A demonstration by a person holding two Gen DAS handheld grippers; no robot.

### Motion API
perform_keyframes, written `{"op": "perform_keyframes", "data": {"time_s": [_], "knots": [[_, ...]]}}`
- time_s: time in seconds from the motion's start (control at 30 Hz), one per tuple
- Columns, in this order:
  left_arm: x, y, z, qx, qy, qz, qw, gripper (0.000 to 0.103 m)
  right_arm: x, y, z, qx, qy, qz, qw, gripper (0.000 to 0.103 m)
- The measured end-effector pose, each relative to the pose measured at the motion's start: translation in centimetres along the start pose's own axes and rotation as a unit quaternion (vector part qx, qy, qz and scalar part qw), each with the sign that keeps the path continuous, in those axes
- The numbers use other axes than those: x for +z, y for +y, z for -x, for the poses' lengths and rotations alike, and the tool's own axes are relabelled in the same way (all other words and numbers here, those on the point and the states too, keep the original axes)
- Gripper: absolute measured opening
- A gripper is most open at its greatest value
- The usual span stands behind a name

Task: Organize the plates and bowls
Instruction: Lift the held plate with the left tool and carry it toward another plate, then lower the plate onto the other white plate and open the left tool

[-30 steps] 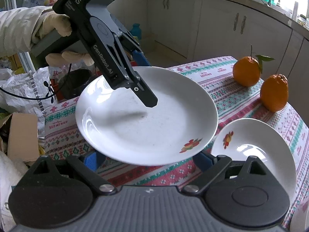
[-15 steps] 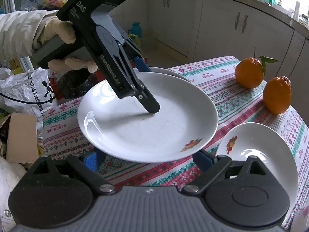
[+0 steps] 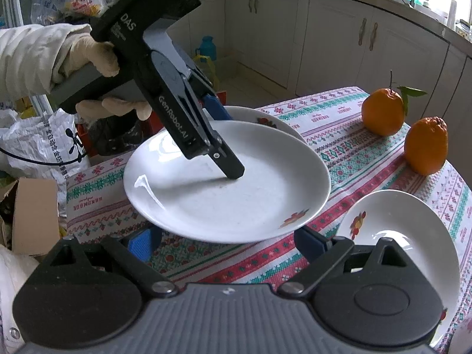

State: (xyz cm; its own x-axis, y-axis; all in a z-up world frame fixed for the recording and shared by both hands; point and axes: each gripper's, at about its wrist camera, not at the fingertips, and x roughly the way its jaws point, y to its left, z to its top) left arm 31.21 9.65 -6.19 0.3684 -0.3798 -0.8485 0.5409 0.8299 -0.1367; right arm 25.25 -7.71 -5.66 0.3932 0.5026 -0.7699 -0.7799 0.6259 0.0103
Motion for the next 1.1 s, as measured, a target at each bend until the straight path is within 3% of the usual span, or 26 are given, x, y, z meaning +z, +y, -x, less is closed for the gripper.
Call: {"op": "perform_keyframes", "data": {"time_s": [0.63, 1.1], "knots": [[0.3, 0.6, 1.3, 0.018, -0.021, 0.001, 0.9996, 0.082, 0.1, 0.1, -0.8, -0.007, -0.001, -0.007, 1.0, 0.099], [0.3, 0.2, 1.3, 0.029, -0.02, 0.007, 0.9994, 0.085, -1.8, 0.3, 1.6, -0.028, -0.004, -0.027, 0.999, 0.101]]}}
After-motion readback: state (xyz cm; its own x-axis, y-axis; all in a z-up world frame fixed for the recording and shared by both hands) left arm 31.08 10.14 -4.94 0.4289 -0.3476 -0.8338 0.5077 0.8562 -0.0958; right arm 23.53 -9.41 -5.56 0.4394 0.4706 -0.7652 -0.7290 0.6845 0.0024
